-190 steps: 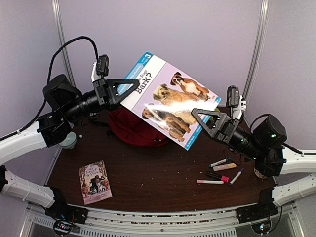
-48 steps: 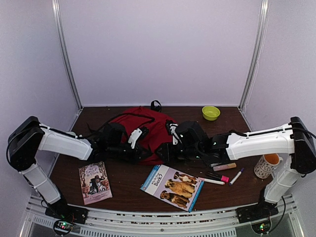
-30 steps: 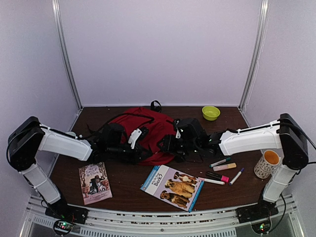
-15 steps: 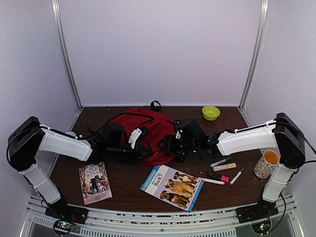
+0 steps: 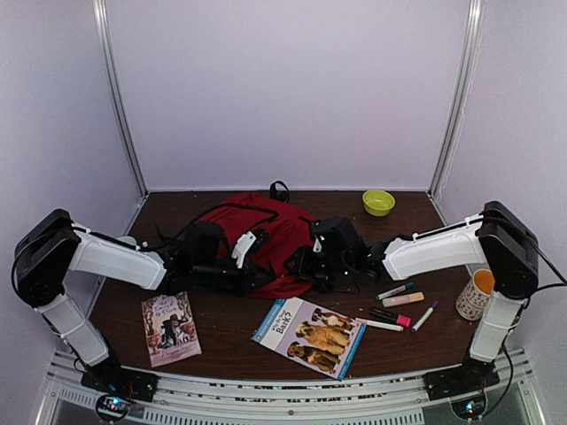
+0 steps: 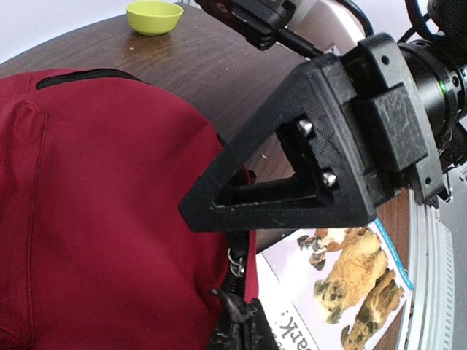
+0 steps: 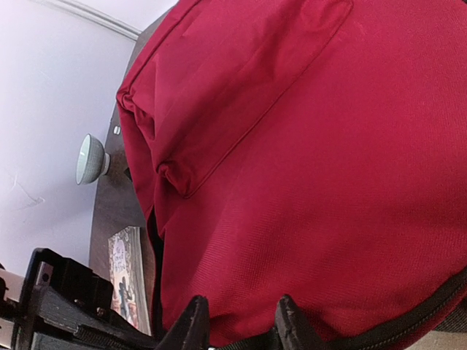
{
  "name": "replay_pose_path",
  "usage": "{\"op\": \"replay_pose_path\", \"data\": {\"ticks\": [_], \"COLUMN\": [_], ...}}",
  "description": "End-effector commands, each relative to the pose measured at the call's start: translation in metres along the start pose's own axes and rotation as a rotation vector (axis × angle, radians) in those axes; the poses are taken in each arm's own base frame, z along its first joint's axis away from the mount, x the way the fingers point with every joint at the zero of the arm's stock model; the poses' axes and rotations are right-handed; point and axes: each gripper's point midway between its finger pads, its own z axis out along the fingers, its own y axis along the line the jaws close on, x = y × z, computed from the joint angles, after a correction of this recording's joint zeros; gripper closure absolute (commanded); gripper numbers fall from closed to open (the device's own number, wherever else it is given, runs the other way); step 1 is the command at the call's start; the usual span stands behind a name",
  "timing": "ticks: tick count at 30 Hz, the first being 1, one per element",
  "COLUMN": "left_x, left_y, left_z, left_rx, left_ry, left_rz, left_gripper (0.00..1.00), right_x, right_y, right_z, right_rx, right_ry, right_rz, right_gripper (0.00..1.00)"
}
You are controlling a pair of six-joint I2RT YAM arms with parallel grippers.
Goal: Pack the student bag
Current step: Grab the largest pocket of the student bag.
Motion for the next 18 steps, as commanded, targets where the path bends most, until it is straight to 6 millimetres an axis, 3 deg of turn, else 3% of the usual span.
{"op": "replay_pose_path", "data": {"ticks": [1, 7, 18], "left_x": [-0.014, -0.011, -0.005], "left_y": [-0.013, -0.013, -0.012], "left_z": [0.0, 0.001, -0.004], "left_rx": [0.048, 0.046, 0.031], "left_ry": [-0.051, -0.046, -0.034], "left_rz": [0.026, 0.024, 0.01], "left_gripper": [1.0, 1.0, 1.0], "right_x": [0.007, 0.01, 0.004], "right_y": [-0.002, -0.004, -0.004], "right_z": [0.004, 0.004, -0.016], "right_rx": [-0.014, -0.024, 0.004], "right_ry": [0.027, 0.033, 0.017], "right_rz": [0.011, 0.014, -0.076], "right_gripper": [0.73, 0.99, 1.0]}}
